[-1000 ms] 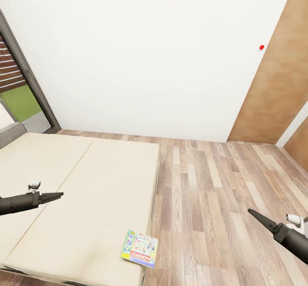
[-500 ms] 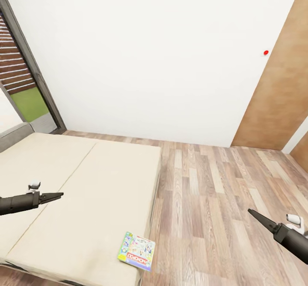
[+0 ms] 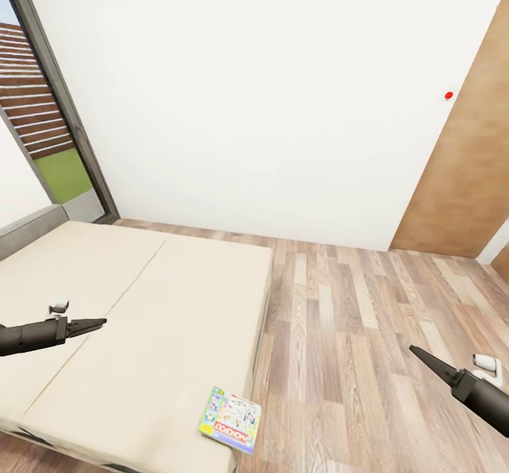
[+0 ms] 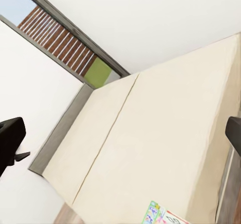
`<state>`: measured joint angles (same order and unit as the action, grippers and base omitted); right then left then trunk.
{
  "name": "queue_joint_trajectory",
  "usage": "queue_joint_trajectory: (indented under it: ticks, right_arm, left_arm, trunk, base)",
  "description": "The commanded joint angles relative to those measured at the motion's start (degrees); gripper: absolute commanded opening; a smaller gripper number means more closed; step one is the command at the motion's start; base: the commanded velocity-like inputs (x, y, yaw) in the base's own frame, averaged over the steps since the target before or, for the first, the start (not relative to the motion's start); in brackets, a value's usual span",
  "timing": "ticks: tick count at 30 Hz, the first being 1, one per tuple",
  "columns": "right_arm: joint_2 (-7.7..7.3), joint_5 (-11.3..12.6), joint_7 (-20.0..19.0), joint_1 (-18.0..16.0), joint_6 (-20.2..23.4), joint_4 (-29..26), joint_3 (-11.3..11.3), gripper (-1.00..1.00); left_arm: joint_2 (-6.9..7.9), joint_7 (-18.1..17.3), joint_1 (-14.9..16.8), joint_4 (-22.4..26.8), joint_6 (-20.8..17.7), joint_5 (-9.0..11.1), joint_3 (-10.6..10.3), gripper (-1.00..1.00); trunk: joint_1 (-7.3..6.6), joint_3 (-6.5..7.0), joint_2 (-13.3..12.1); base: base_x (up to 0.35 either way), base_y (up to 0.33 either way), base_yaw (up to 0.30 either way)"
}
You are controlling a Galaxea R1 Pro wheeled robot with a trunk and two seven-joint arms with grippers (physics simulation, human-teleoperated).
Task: Put all the toys in the child's room - the three board games (two on the bed and one on the table), the two jigsaw puzzles on the table, and the tennis ball on the table - inside the toy box on the table in the child's room.
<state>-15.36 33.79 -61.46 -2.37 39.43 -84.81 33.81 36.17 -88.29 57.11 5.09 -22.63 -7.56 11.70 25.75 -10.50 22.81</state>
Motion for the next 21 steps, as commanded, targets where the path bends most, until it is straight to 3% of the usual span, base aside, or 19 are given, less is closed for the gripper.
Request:
queue_joint_trajectory:
  ticks: [1,21]
  right_arm:
    - [-0.01,0.3,0.0,-0.1,0.4,0.0,0.0,1.0]
    - [-0.02,0.1,0.1,-0.1,-0.6,-0.5,0.0,1.0]
  left_arm:
    - [-0.02,-0.3,0.1,0.0,-0.6,-0.6,0.4,1.0]
    - [-0.04,-0.4,0.0,0.1,-0.7,-0.6,0.4,1.0]
  trunk:
    - [0.04,-0.02,0.1]
    - [0.04,1.84,0.1]
  base:
    - [0.0,0.0,0.093]
    - [0.0,-0.033,0.093]
